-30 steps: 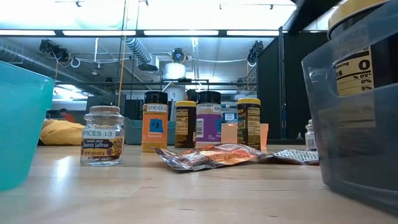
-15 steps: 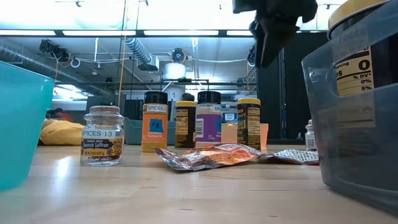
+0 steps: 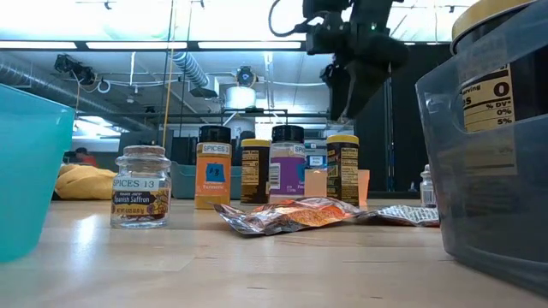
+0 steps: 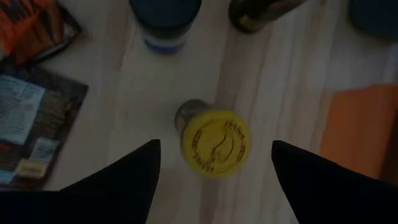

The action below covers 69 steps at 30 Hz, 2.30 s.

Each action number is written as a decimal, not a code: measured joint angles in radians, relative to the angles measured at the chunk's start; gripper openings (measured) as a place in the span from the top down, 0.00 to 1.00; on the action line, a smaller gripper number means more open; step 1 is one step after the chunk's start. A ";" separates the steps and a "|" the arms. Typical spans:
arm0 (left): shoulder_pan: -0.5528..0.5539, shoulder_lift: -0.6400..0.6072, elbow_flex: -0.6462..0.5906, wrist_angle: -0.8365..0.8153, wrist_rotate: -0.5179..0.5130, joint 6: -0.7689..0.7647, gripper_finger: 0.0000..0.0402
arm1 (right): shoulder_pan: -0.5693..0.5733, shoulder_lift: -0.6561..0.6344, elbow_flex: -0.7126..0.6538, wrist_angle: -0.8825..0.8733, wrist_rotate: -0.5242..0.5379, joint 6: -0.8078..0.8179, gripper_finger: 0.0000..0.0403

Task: Sort spices by type
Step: Put the right yellow seasoning bottle into the black bin

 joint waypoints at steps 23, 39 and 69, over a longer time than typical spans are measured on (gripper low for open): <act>0.000 -0.003 0.000 -0.002 -0.087 0.013 0.20 | -0.069 0.001 -0.175 0.238 -0.069 -0.050 0.17; 0.000 -0.003 0.000 -0.002 -0.089 0.006 0.20 | -0.079 0.001 -0.175 0.262 -0.094 -0.050 0.24; 0.000 -0.003 0.000 -0.002 -0.089 0.008 0.20 | -0.072 0.002 -0.252 0.276 -0.062 -0.008 0.38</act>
